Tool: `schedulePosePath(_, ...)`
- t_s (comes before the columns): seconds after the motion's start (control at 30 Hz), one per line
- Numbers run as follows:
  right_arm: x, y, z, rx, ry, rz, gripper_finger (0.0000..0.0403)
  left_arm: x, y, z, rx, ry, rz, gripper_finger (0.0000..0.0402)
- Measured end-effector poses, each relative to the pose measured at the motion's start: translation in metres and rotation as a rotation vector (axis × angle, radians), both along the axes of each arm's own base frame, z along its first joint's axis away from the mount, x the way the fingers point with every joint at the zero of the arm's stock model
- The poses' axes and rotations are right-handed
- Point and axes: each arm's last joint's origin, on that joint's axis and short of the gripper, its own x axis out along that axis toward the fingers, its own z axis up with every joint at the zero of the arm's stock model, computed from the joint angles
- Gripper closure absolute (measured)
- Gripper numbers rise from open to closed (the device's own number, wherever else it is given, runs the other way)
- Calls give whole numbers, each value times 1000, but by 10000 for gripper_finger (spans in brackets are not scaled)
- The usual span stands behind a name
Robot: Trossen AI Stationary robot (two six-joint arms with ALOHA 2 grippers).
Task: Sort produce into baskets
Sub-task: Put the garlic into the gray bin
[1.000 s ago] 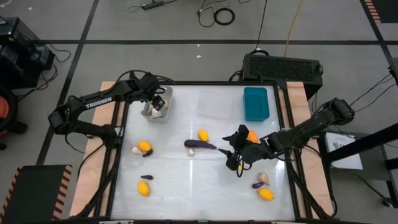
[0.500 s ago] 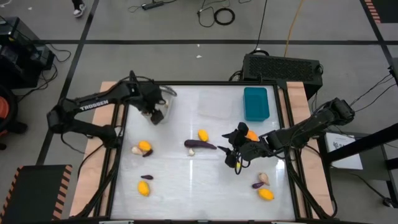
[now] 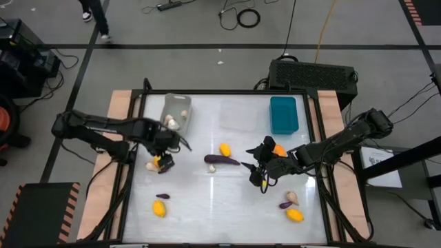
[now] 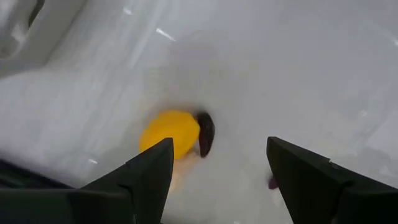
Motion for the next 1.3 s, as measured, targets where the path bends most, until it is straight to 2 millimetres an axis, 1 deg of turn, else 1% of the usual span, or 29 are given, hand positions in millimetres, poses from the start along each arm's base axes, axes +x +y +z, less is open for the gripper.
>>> schedulePosePath(0.17,0,0,0,0,0,0,161,-1,-17,-1,69,-8,-78,137)
schedulePosePath(0.3,0,0,0,0,0,0,161,5,-25,-3,103,-52,-127,137)
schedulePosePath(0.5,0,0,0,-11,4,6,161,25,-38,-9,133,-168,-221,137)
schedulePosePath(0.67,0,0,0,-24,9,14,161,43,-51,-18,224,-256,-285,137)
schedulePosePath(0.87,-1,1,-1,-71,37,54,161,63,-72,-31,267,-346,-313,137)
schedulePosePath(0.97,-7,2,0,-74,82,113,161,71,-84,-40,260,-367,-337,137)
schedulePosePath(1.07,-17,5,0,-16,138,137,161,80,-94,-52,248,-386,-339,137)
schedulePosePath(1.17,-30,10,-3,52,191,104,161,90,-104,-63,231,-423,-320,137)
schedulePosePath(1.3,-46,25,-10,121,256,74,161,105,-117,-78,195,-492,-283,137)
